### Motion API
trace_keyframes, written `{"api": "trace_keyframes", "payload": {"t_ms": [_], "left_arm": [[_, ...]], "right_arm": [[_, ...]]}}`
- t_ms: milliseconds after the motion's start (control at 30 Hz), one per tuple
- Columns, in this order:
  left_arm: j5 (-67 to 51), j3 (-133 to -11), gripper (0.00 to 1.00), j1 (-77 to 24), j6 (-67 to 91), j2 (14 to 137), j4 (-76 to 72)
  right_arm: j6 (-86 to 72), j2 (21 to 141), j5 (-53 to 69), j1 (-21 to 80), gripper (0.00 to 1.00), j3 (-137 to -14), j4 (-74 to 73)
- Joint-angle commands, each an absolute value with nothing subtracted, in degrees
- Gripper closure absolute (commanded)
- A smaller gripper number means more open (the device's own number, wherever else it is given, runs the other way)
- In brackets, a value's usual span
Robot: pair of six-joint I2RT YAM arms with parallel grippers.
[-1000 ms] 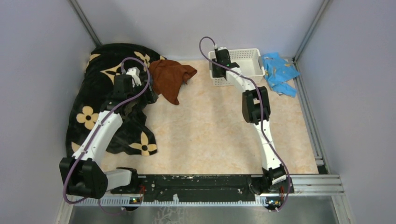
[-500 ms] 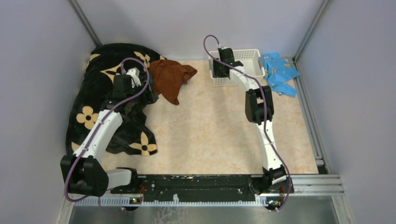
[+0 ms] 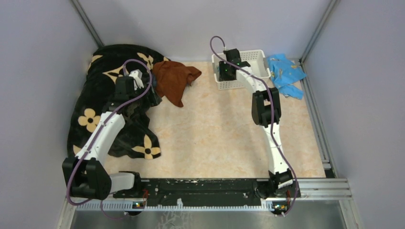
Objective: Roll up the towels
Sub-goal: Place the towel in the bin.
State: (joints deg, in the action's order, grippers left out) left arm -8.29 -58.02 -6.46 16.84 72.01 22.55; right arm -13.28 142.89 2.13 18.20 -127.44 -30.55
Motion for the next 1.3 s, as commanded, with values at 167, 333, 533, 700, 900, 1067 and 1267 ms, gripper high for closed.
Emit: {"api": "trace_keyframes", "payload": {"t_ms": [167, 333, 533, 700, 900, 1067, 1267], "left_arm": [[-10.64, -57.57, 0.22, -5.55, 17.36, 72.71, 22.41], [-11.5, -57.69, 0.22, -5.37, 17.33, 73.1, 22.5], [-12.06, -57.66, 0.22, -5.04, 17.35, 73.04, 22.51], [-12.32, -57.66, 0.22, -4.84, 17.41, 73.26, 22.54], [-12.74, -57.66, 0.22, -4.62, 17.47, 73.59, 22.57], [-13.23, -57.66, 0.22, -4.46, 17.46, 73.56, 22.54], [-14.2, -57.57, 0.22, -4.27, 17.46, 73.42, 22.26]], "right_arm": [[-13.68, 143.91, 5.49, 17.58, 0.52, -136.53, -37.9], [-13.06, 139.37, 5.3, 17.51, 0.48, -130.84, -34.11], [-13.43, 138.52, 6.0, 17.14, 0.46, -128.62, -33.52], [-14.06, 141.35, 8.08, 17.11, 0.46, -129.32, -34.11], [-13.97, 141.09, 8.11, 16.93, 0.43, -129.53, -34.42], [-14.47, 136.06, 8.09, 16.71, 0.36, -124.92, -31.03], [-15.2, 129.83, 6.94, 16.43, 0.3, -119.88, -27.2]]}}
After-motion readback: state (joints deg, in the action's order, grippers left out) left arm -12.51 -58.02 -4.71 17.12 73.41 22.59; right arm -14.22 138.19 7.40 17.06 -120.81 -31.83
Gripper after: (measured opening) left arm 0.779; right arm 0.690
